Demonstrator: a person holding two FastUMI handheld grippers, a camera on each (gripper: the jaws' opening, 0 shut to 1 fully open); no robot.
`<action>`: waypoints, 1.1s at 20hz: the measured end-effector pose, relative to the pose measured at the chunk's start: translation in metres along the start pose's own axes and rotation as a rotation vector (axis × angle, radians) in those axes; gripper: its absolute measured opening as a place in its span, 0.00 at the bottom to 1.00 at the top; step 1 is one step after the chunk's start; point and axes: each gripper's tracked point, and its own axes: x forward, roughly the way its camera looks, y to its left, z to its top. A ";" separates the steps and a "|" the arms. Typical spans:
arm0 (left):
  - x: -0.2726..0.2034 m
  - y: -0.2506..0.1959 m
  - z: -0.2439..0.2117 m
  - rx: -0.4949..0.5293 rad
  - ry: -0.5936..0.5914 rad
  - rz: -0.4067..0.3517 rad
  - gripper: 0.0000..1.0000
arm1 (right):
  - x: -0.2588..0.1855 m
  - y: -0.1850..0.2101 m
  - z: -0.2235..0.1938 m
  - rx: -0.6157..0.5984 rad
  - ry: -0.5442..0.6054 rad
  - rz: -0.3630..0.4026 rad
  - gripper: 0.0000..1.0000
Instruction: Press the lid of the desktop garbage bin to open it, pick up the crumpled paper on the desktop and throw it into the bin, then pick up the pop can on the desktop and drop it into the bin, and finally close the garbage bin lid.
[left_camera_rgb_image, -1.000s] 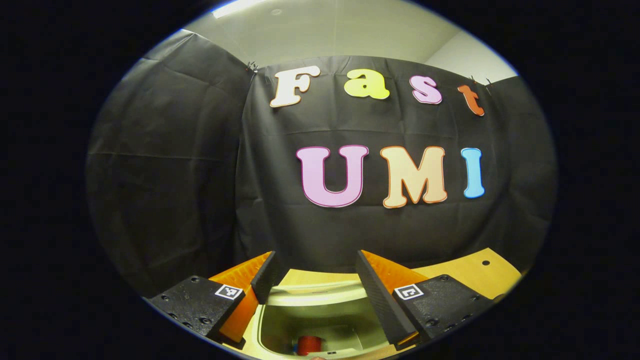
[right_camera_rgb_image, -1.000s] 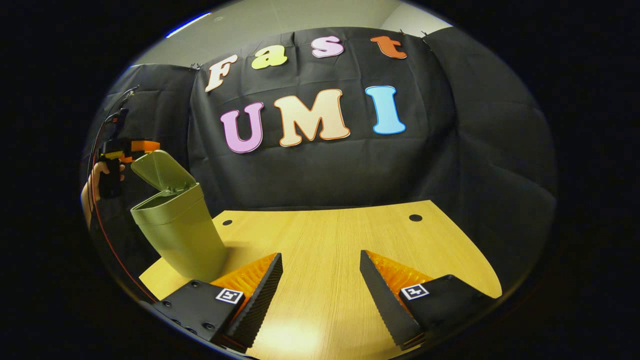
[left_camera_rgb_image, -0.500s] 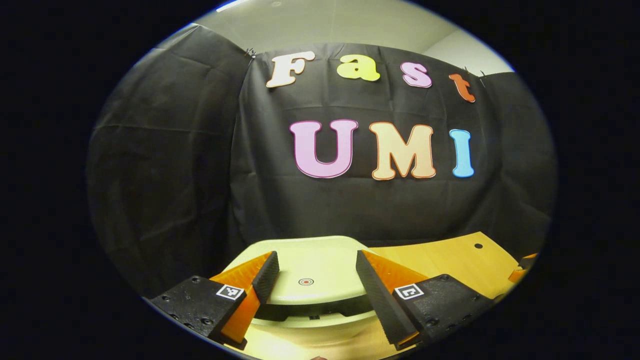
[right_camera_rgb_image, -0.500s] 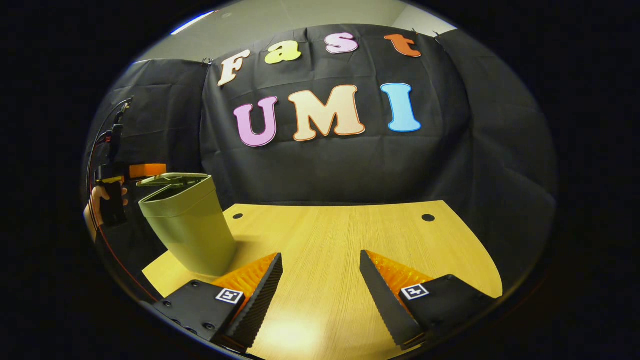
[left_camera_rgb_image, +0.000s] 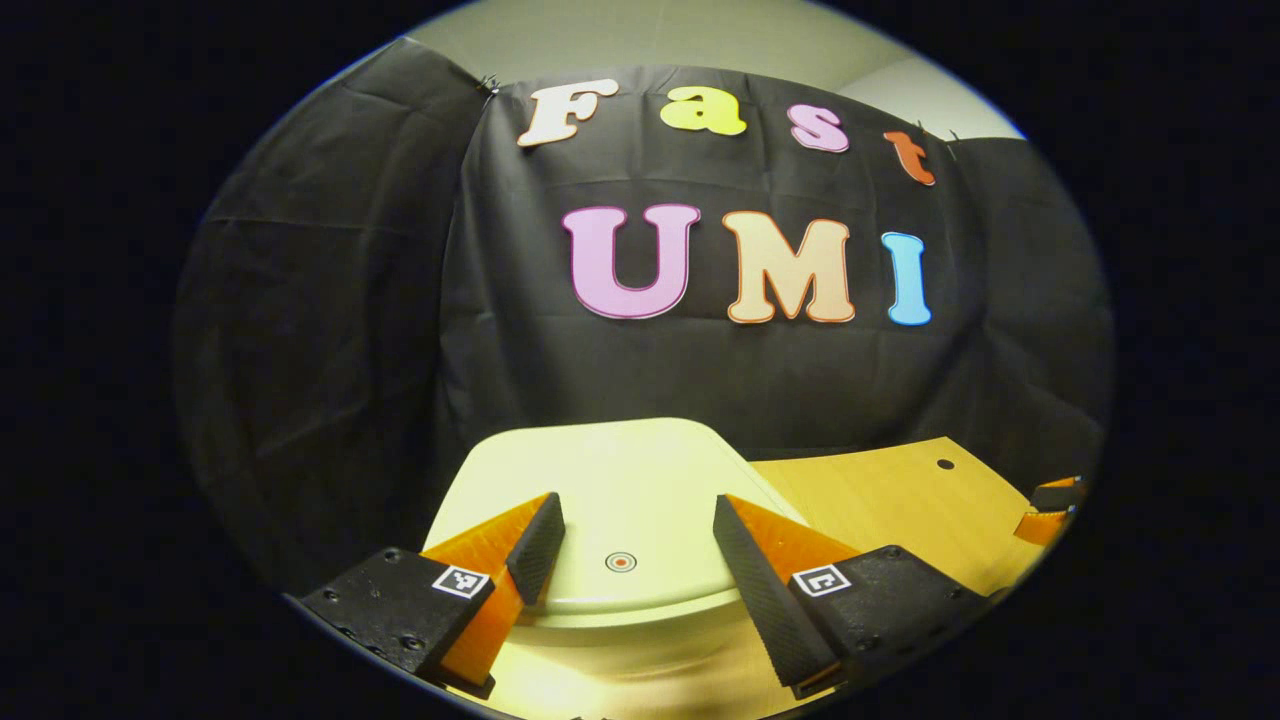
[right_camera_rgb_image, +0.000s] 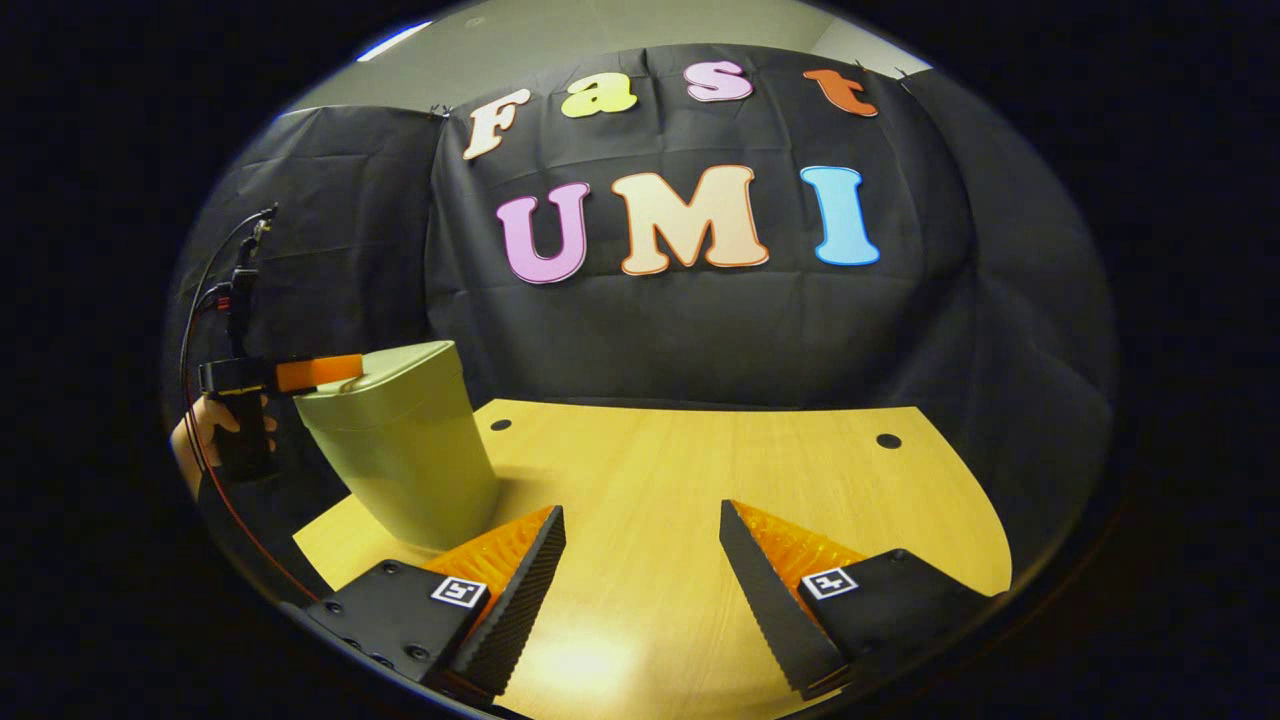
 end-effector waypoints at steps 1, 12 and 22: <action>-0.002 0.000 -0.004 -0.015 0.010 0.004 0.94 | 0.000 0.005 0.001 -0.007 -0.005 0.006 0.98; -0.058 -0.119 0.081 -0.001 -0.364 -0.119 0.91 | -0.083 -0.044 0.110 -0.029 -0.353 -0.070 0.98; -0.113 -0.291 0.091 0.012 -0.399 -0.351 0.93 | -0.158 -0.129 0.114 -0.030 -0.447 -0.116 0.98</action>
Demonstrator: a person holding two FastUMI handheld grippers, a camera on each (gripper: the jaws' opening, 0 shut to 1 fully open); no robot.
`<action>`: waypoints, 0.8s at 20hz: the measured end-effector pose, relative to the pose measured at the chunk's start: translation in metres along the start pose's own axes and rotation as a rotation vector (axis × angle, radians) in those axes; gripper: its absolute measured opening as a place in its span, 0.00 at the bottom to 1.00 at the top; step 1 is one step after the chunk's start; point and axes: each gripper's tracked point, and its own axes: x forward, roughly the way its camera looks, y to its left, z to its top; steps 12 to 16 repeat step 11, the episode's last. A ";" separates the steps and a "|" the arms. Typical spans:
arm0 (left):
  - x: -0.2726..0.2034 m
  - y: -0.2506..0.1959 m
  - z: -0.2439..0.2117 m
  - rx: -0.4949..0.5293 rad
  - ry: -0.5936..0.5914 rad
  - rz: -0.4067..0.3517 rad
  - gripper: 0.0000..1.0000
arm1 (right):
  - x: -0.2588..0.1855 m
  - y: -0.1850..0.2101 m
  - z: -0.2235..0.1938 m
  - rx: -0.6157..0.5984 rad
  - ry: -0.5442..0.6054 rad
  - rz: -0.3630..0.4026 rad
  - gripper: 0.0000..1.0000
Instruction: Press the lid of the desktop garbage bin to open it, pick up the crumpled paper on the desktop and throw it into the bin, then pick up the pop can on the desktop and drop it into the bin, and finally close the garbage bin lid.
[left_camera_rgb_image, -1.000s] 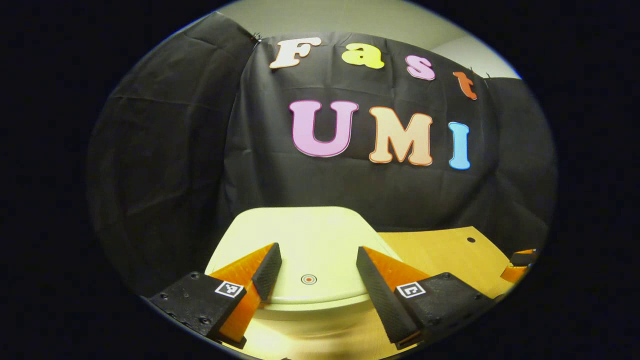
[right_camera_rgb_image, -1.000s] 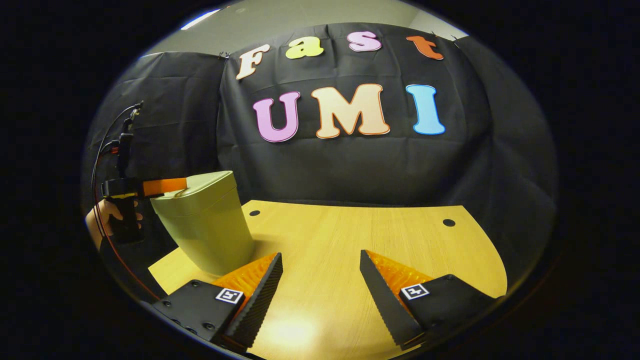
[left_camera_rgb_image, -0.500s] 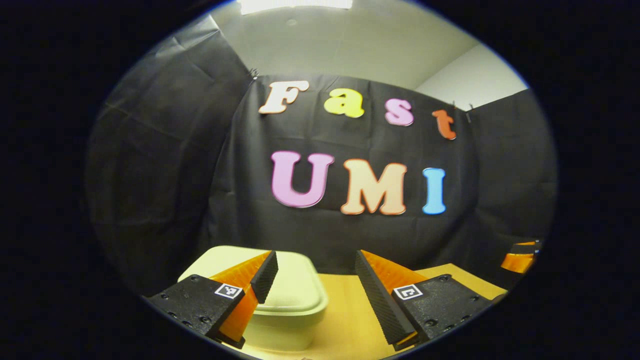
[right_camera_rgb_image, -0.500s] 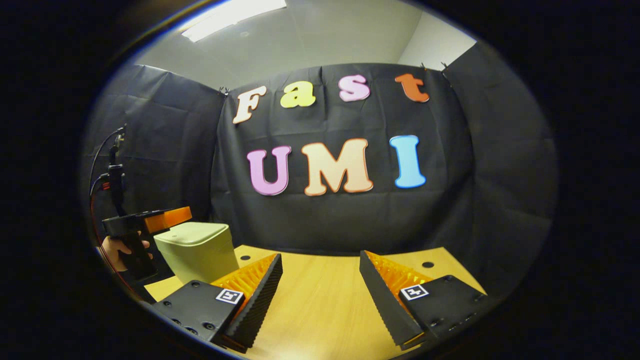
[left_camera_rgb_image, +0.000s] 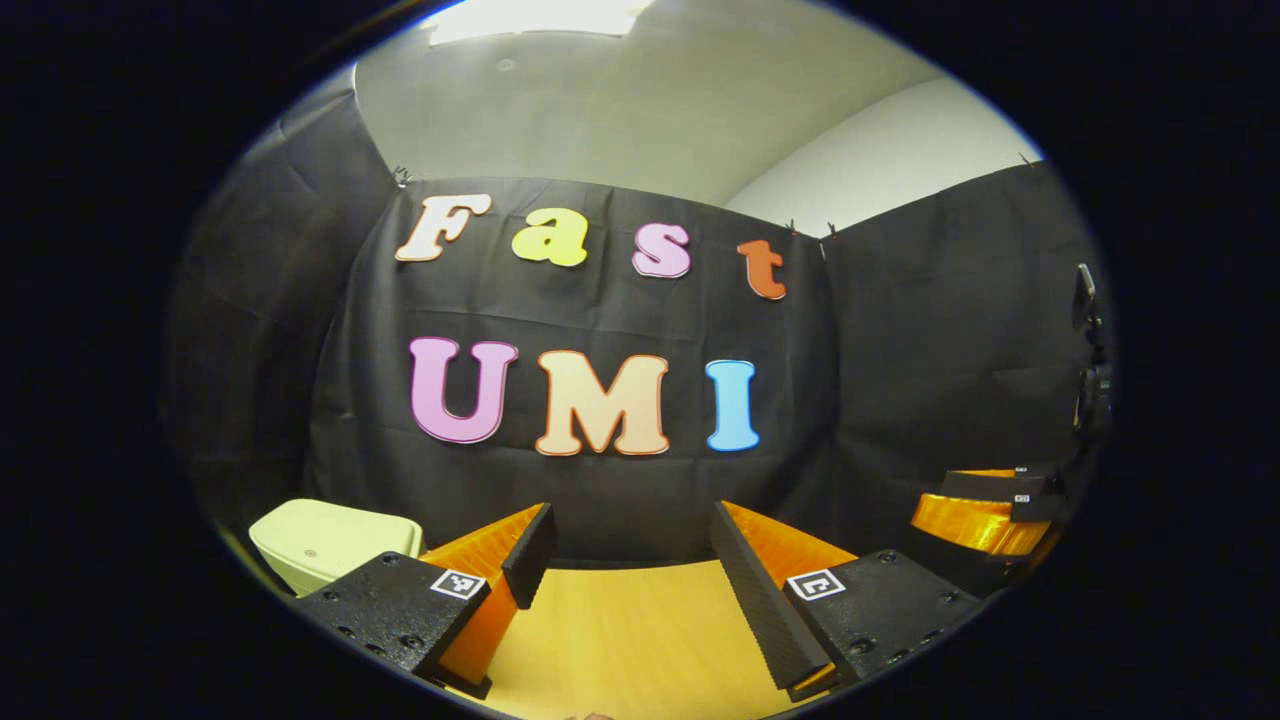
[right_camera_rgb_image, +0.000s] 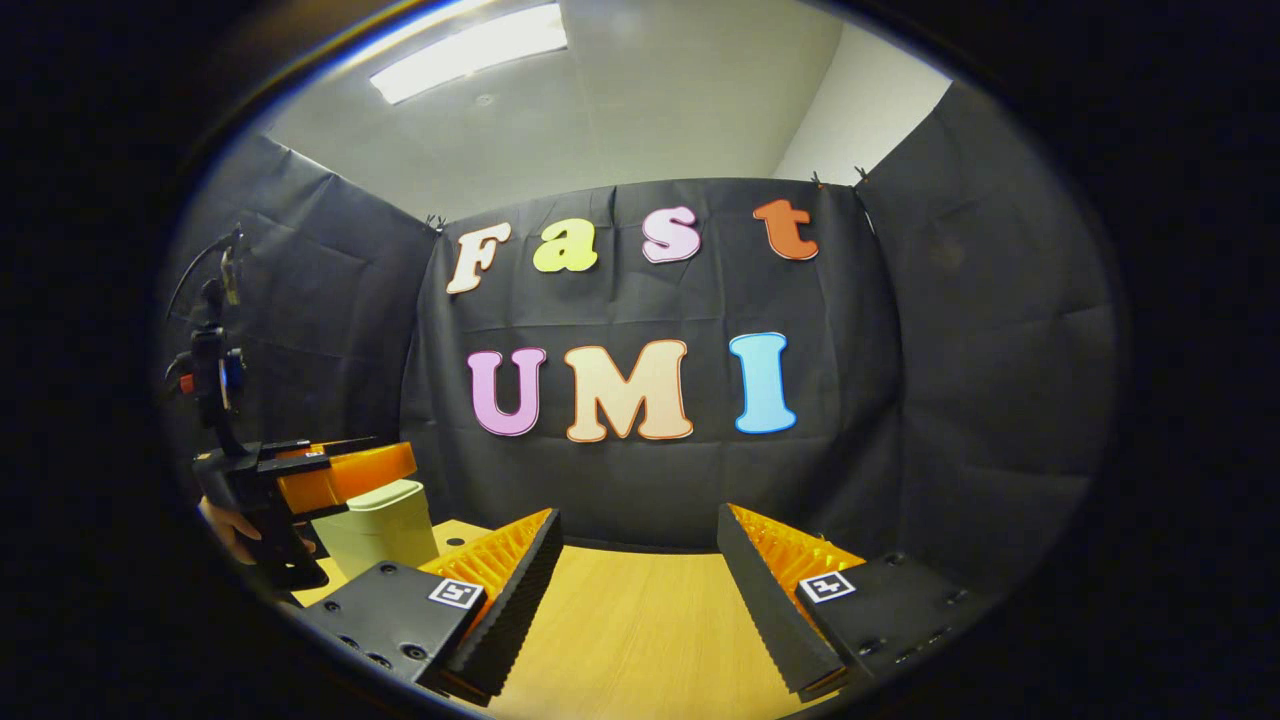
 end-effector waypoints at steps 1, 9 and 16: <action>-0.001 -0.006 -0.003 -0.006 0.002 -0.001 0.93 | -0.005 -0.005 0.000 -0.010 -0.005 -0.001 0.98; -0.004 -0.025 0.005 0.004 -0.017 0.022 0.91 | -0.020 -0.023 0.014 0.007 -0.045 0.021 0.98; -0.007 -0.023 0.005 0.020 -0.013 0.032 0.91 | -0.022 -0.024 0.012 0.010 -0.044 0.027 0.98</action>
